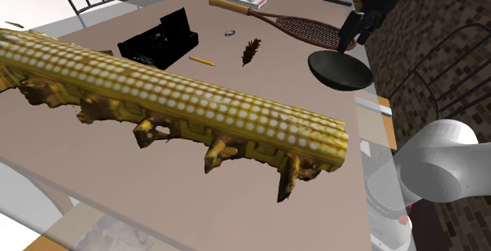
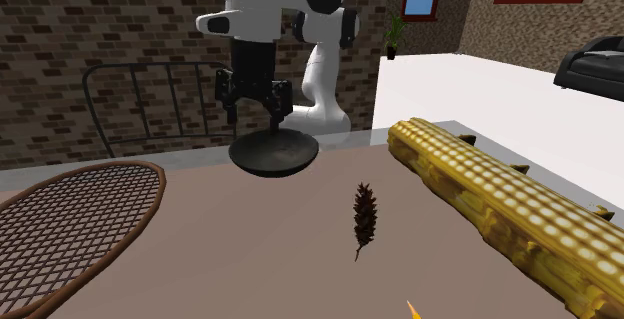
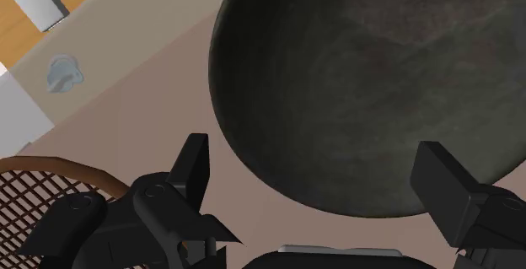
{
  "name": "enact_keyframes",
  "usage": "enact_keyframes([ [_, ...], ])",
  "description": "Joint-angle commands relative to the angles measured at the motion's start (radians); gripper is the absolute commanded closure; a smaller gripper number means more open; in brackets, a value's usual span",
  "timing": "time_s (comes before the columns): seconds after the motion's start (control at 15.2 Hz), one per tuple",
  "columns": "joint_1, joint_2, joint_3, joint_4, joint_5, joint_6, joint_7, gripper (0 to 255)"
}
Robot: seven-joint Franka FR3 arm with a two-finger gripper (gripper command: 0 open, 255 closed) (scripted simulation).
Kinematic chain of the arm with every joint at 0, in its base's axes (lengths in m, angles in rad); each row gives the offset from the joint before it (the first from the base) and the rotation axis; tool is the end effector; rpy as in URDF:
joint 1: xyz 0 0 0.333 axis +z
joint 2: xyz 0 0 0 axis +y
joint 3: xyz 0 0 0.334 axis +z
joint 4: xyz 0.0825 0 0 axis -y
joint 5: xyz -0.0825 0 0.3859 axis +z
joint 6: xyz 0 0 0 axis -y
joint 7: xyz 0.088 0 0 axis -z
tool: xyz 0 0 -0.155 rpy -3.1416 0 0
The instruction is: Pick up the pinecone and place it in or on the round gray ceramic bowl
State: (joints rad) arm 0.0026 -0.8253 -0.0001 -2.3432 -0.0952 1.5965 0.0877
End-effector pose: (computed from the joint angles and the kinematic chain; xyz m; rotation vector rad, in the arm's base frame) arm 0.2915 -0.0138 0.5760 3.0446 -0.1317 0.1263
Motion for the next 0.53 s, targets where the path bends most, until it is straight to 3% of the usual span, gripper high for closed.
enact_keyframes([
  [0.0, 0.000, 0.000, 0.000, 0.000, 0.000, 0.000, 0.000, 0],
  [0.46, 0.061, 0.145, 0.090, 0.094, 0.089, 0.077, 0.071, 0],
])
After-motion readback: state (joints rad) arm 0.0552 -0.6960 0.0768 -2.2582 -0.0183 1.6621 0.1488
